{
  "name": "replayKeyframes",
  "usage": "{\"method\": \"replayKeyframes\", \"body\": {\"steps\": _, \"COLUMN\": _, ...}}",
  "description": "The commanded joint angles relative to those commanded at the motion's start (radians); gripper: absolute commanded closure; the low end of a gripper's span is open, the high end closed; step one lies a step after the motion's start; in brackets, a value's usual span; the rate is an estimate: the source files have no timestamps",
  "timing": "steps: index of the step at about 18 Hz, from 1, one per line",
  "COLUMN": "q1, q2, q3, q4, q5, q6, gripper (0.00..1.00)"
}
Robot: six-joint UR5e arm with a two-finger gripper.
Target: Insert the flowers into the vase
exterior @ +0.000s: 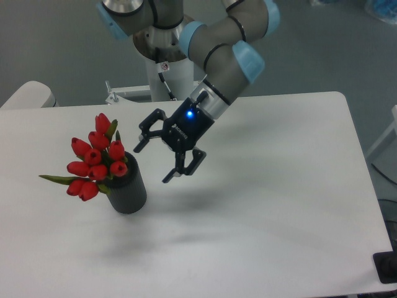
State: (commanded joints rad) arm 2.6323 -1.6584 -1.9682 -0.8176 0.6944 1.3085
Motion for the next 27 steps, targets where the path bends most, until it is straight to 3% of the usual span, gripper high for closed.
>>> {"method": "replayKeyframes", "body": {"steps": 3, "q1": 0.003, "q2": 0.029, "q3": 0.051, "q4": -0.006, "q5": 0.175, "q6": -0.005, "gripper": 0.00}}
{"method": "replayKeyframes", "body": {"steps": 11, "q1": 0.037, "q2": 0.038, "q3": 0.186, "q4": -0.014, "q5": 0.465, "q6": 0.006, "gripper": 0.00}}
{"method": "replayKeyframes", "body": {"steps": 19, "q1": 0.133, "q2": 0.037, "q3": 0.247, "q4": -0.161, "q5": 0.548, "q6": 0.309, "gripper": 0.00}}
{"method": "replayKeyframes", "body": {"steps": 22, "q1": 0.208, "q2": 0.034, "q3": 0.272, "q4": -0.218, "q5": 0.548, "q6": 0.411, "gripper": 0.00}}
{"method": "replayKeyframes", "body": {"steps": 27, "q1": 0.264, "q2": 0.019, "q3": 0.314, "q4": -0.262, "q5": 0.553, "q6": 0.495, "gripper": 0.00}}
